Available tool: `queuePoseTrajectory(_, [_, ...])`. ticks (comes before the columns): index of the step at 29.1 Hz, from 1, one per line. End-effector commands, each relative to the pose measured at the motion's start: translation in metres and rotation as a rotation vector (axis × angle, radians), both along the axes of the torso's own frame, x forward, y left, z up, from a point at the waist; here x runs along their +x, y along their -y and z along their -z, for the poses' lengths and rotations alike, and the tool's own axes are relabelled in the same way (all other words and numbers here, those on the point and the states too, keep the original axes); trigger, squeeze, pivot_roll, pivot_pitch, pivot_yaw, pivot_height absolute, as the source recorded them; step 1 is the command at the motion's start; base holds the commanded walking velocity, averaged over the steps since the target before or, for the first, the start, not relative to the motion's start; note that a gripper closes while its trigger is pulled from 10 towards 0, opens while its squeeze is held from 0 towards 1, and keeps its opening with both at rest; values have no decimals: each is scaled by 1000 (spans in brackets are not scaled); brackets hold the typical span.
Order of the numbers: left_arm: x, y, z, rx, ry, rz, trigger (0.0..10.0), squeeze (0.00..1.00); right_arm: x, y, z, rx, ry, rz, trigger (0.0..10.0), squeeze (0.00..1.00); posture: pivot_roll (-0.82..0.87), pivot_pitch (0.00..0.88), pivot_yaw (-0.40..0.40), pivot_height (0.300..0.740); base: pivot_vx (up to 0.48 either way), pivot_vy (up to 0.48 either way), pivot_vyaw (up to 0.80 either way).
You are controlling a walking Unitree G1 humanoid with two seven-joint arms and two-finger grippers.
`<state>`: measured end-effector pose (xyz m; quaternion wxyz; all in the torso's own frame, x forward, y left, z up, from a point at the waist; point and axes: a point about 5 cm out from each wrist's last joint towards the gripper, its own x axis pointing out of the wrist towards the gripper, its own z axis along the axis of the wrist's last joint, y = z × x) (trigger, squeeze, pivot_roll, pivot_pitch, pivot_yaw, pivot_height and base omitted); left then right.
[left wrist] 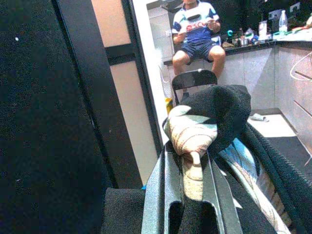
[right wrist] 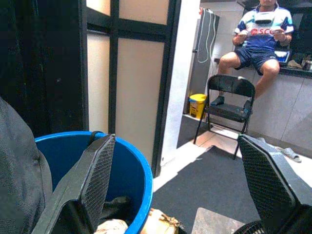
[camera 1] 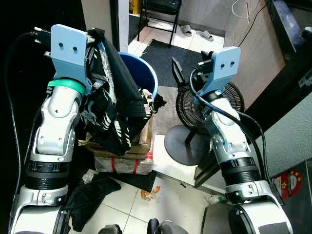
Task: Clothes washing
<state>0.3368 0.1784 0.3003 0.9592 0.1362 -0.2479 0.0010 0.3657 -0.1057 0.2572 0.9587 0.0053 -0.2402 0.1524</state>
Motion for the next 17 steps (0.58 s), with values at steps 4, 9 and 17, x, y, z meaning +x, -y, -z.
queuePoseTrajectory(4, [-1,5,-6,16,39,17,10000,0,-1,3,2,-11,2,9,10000,0,80,92,-48,740,0,0,0])
queuePoseTrajectory(9, [-2,6,-7,13,45,22,10000,0,-1,3,1,-12,7,6,10000,0,81,85,-49,740,0,0,0])
queuePoseTrajectory(17, [-24,35,-1,122,54,243,10000,0,-13,-8,-8,-141,80,-95,10000,0,75,73,-50,740,0,0,0])
